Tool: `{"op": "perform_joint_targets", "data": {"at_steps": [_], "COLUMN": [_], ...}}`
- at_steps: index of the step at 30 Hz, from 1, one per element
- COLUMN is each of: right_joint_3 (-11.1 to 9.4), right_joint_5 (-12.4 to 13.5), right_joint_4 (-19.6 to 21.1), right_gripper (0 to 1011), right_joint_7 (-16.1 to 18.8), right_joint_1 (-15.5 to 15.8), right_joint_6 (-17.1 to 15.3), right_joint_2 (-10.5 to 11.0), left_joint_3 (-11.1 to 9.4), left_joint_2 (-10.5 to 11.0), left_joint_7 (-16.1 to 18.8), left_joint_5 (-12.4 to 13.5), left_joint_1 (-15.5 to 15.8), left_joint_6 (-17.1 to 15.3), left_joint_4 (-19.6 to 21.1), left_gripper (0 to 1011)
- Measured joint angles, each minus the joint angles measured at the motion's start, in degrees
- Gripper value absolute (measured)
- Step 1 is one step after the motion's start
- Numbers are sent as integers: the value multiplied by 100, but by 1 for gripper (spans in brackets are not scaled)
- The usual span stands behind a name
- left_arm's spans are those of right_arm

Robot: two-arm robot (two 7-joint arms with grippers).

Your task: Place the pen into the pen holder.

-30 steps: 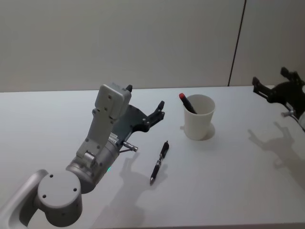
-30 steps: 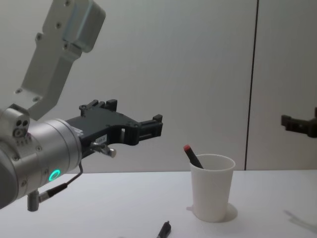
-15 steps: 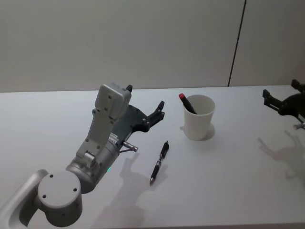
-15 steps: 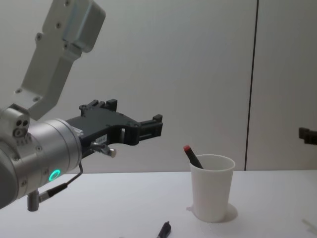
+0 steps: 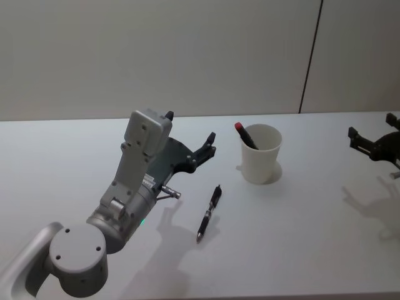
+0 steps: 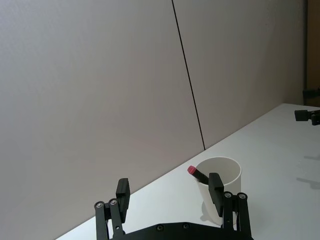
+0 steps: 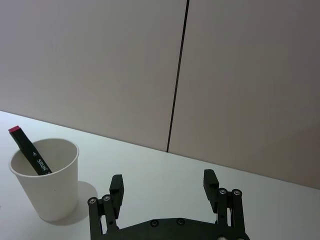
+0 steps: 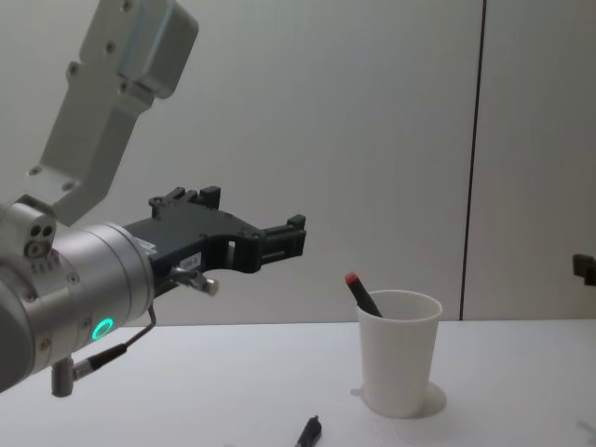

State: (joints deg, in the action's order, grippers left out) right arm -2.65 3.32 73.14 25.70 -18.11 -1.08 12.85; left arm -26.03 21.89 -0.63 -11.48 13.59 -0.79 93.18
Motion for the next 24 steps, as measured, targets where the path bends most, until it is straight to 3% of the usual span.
{"op": "perform_joint_targets", "data": {"at_steps": [9, 24], "right_joint_3": [-11, -21], "right_joint_5": [-10, -17], "right_joint_4": [72, 126], "right_gripper": [1002, 1001], "right_joint_7": [8, 16], "right_joint_1": [66, 113], "right_joint_6": [-46, -80], "right_joint_2": [17, 29], "left_joint_3": [4, 45], "left_joint_2": [0, -4], "left_joint_7": [-5, 87], "left_joint_5": [12, -73], "left_joint_1": [-4, -47], "left_joint_6": [-74, -807], "left_joint_4": [12, 172], "left_gripper": [1000, 1000]}}
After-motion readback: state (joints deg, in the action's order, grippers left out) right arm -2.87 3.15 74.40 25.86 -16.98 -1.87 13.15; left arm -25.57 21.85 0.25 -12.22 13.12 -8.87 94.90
